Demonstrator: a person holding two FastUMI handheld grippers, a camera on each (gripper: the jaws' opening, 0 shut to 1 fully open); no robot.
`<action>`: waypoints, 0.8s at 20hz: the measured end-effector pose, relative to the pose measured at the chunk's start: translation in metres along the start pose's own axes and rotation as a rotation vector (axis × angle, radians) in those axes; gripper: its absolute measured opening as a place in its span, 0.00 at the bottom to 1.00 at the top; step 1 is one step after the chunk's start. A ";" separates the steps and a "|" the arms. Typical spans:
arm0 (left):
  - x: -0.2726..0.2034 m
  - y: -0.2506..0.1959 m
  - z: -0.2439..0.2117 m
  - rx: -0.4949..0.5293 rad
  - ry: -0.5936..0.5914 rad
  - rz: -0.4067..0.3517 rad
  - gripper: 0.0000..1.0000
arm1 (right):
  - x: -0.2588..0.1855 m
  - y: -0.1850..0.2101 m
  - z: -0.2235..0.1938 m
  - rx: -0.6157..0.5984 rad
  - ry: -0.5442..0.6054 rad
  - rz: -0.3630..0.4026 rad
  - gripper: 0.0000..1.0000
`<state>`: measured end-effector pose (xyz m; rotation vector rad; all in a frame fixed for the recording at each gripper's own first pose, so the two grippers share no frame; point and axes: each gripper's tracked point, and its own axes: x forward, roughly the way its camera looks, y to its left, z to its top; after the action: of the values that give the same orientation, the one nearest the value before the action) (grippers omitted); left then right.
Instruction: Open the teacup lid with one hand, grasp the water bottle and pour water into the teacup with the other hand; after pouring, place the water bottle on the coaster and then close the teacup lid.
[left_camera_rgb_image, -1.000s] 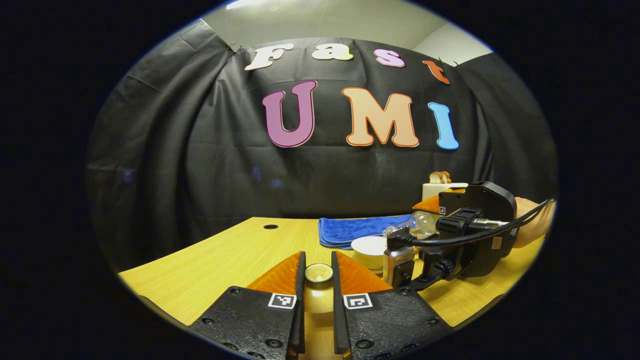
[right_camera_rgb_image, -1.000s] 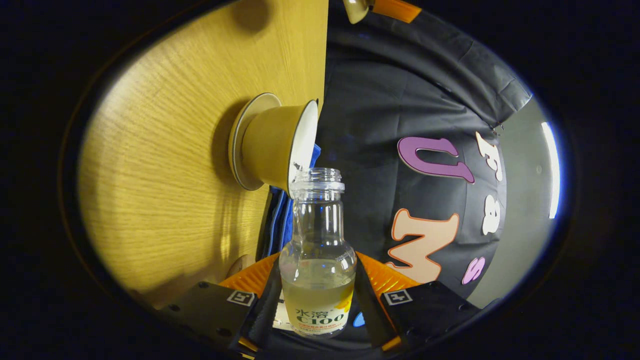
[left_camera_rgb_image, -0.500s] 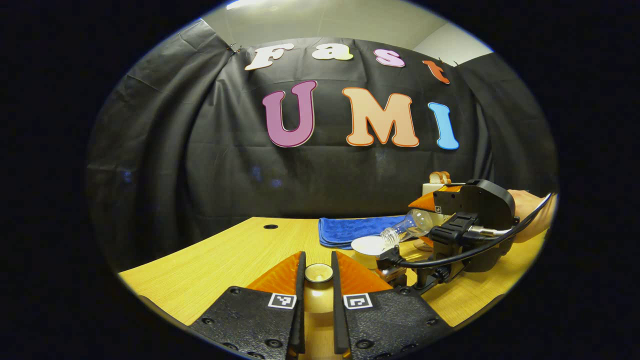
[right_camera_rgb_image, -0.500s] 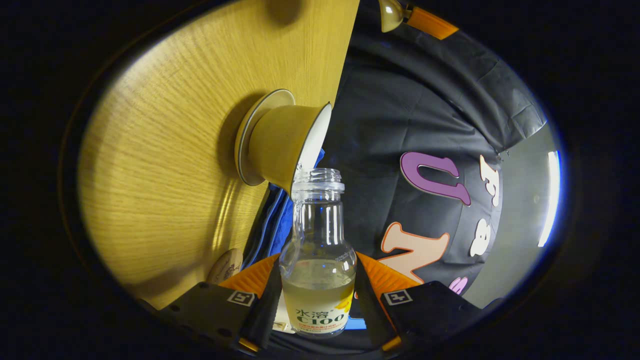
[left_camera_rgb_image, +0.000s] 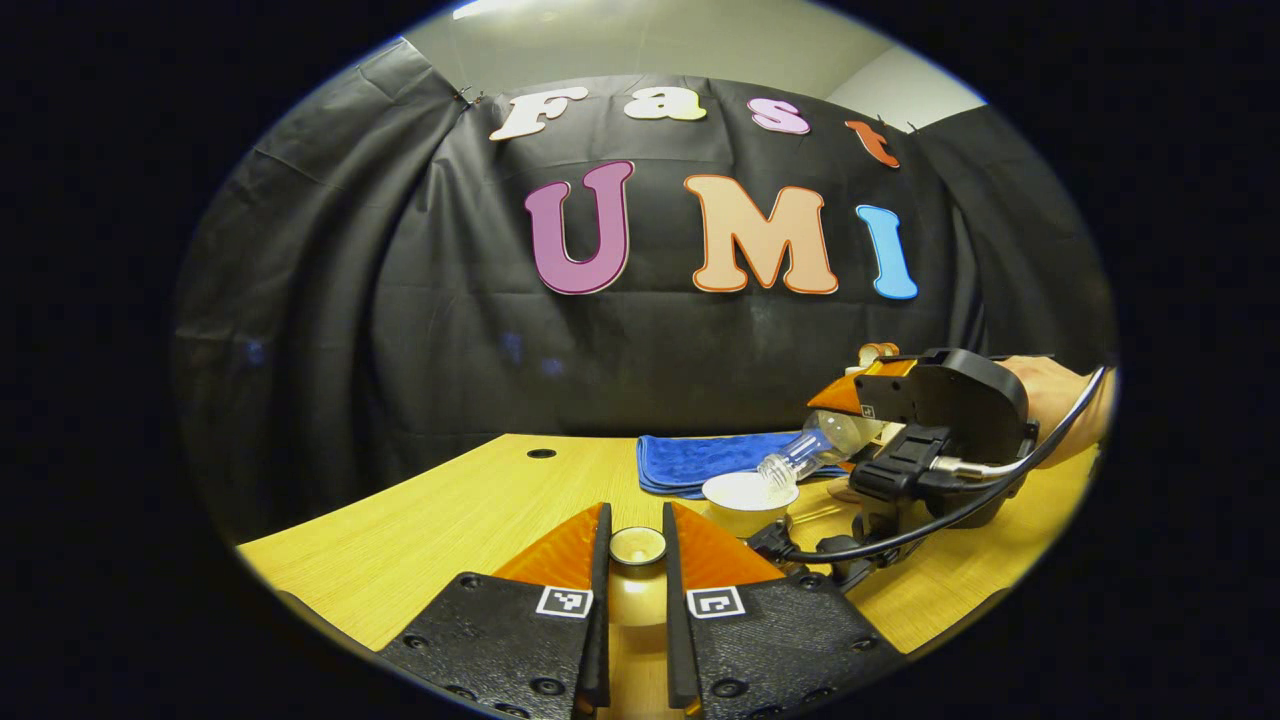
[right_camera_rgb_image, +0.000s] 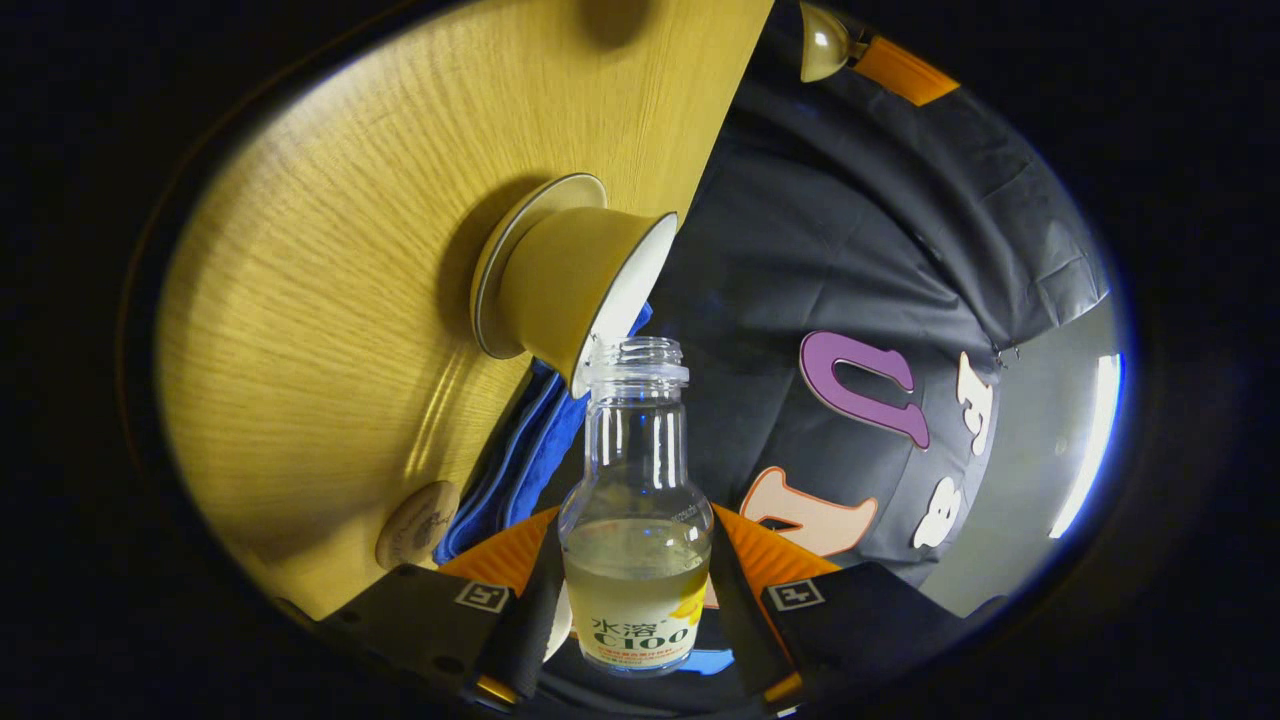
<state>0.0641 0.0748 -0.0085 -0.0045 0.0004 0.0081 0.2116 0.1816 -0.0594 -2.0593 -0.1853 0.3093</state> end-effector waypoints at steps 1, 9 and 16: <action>0.001 -0.001 -0.001 0.001 0.000 0.000 0.19 | 0.000 -0.001 0.001 -0.010 0.001 -0.001 0.77; 0.001 0.000 0.000 0.001 0.000 0.001 0.19 | 0.000 -0.008 0.000 -0.068 -0.009 -0.012 0.77; 0.001 0.000 0.000 0.001 0.000 0.002 0.19 | 0.002 -0.006 -0.001 -0.062 -0.009 -0.007 0.77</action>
<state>0.0651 0.0750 -0.0086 -0.0036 0.0002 0.0100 0.2135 0.1846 -0.0537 -2.1183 -0.2099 0.3115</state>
